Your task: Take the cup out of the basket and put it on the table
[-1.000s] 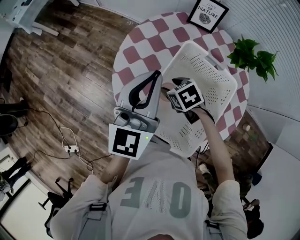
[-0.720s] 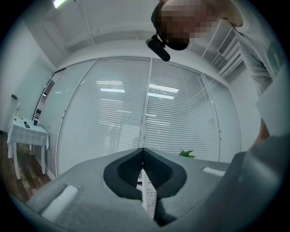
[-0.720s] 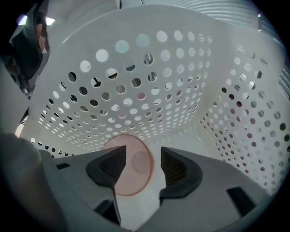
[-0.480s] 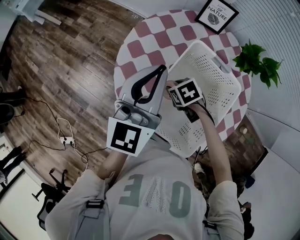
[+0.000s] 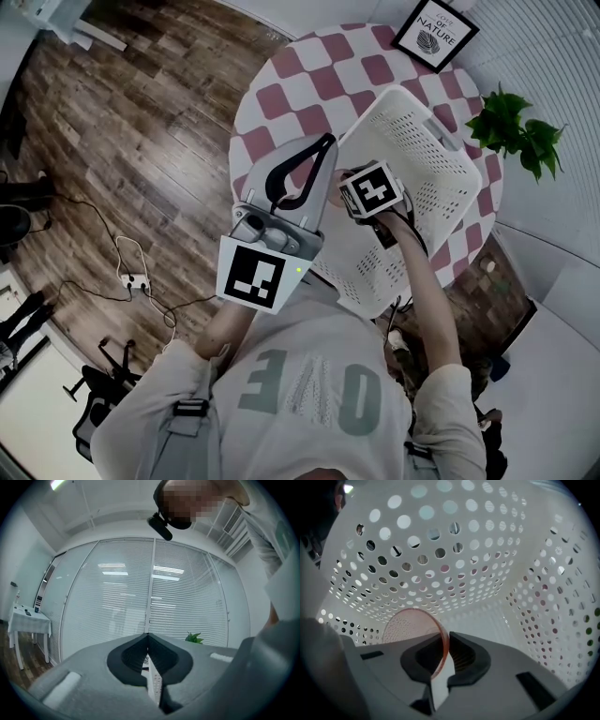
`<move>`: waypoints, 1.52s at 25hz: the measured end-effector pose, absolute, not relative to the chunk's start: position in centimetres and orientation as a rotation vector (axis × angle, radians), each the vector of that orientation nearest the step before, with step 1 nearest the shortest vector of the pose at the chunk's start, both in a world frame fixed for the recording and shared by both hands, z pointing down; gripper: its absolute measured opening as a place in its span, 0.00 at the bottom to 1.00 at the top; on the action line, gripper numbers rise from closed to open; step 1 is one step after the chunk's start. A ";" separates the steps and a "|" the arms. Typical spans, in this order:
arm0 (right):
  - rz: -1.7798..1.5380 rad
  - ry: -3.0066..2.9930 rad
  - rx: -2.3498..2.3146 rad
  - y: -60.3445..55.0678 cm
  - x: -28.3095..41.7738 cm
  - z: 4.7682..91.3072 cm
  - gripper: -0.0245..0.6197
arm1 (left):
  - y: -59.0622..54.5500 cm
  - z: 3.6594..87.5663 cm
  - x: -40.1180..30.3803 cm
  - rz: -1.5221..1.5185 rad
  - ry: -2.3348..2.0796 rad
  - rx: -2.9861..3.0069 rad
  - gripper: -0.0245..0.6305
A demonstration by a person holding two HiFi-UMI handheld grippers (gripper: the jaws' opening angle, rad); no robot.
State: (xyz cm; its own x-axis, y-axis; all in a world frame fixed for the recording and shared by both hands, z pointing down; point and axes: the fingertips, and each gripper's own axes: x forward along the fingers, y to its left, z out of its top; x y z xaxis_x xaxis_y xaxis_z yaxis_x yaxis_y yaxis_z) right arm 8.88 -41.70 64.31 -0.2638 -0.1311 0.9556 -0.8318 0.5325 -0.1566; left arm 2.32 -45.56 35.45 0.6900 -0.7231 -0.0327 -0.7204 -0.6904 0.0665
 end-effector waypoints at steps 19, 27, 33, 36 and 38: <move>0.770 -1.943 1.169 -42.1 11.2 52.2 0.08 | -42.6 32.4 2.4 -0.138 -1.205 2.904 0.04; 0.728 -2.085 1.394 -39.5 12.2 44.2 0.08 | -39.8 30.8 3.9 -0.157 -1.132 2.962 0.04; 0.697 -2.224 1.573 -36.5 12.4 39.0 0.08 | -38.3 29.8 4.3 -0.170 -1.108 2.988 0.04; 0.634 -2.298 1.684 -35.0 12.6 36.7 0.08 | -37.7 29.5 4.5 -0.183 -1.100 2.998 0.04; 0.555 -2.346 1.762 -33.9 12.9 35.0 0.08 | -37.3 29.2 4.7 -0.186 -1.092 3.008 0.04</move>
